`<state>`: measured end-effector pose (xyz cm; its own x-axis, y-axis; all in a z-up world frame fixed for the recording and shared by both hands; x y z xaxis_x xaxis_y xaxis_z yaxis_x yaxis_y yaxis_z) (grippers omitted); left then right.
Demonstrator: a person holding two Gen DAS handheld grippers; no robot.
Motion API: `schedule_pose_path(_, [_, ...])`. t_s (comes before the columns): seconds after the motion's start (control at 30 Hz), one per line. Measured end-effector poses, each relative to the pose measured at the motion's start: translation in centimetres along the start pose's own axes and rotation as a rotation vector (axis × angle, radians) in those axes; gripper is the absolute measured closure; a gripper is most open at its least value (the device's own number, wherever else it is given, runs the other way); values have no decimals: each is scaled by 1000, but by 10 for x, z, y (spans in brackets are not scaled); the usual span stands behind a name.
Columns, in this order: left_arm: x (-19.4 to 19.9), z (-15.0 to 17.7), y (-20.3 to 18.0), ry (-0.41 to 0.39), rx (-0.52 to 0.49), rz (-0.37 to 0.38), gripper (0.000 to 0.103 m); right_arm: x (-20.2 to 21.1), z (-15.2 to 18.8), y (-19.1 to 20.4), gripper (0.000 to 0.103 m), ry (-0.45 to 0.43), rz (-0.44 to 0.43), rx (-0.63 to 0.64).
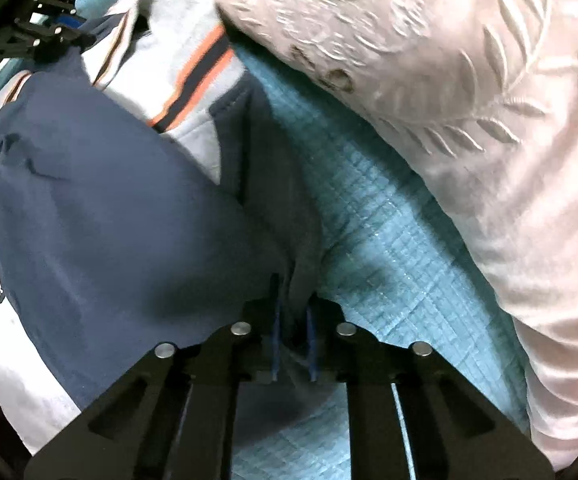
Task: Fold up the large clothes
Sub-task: 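Grasp the jacket hem with the right tool while the left tool grasps the hem too, then lift the hem with both tools and fold it up toward the collar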
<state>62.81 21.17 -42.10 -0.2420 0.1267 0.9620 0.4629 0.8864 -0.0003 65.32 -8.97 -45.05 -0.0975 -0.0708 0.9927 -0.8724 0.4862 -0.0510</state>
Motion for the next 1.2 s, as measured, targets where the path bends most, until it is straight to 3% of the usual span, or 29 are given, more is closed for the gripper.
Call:
schedule_pose_path(0.3, [43, 7, -23, -70, 4, -34, 98, 23, 7, 21, 96, -49, 111, -74])
schedule_pose_path(0.6, [99, 35, -55, -116, -3, -33, 98, 85, 37, 50, 96, -139, 211, -133])
schedule_pose_path(0.93, [153, 91, -103, -168, 10, -22, 98, 148, 103, 114, 96, -206, 258, -162])
schedule_pose_path(1.1, [175, 139, -136, -180, 22, -14, 97, 172, 145, 147, 96, -214, 265, -168])
schedule_pose_path(1.2, [181, 169, -157, -180, 10, -9, 97, 167, 166, 168, 96, -196, 252, -164])
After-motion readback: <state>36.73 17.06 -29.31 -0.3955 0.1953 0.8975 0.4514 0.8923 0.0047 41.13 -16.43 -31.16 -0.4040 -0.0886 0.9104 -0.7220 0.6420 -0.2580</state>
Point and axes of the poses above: each gripper's, at about its wrist camera, not at the fingertips, and x roughly against the way its jaws point, y to its left, z to its underside, the point moved 1 cm from there along -x, roughly the way its jaws point, and after that the axes turned 5 degrees about y, right-handed, at the moved point
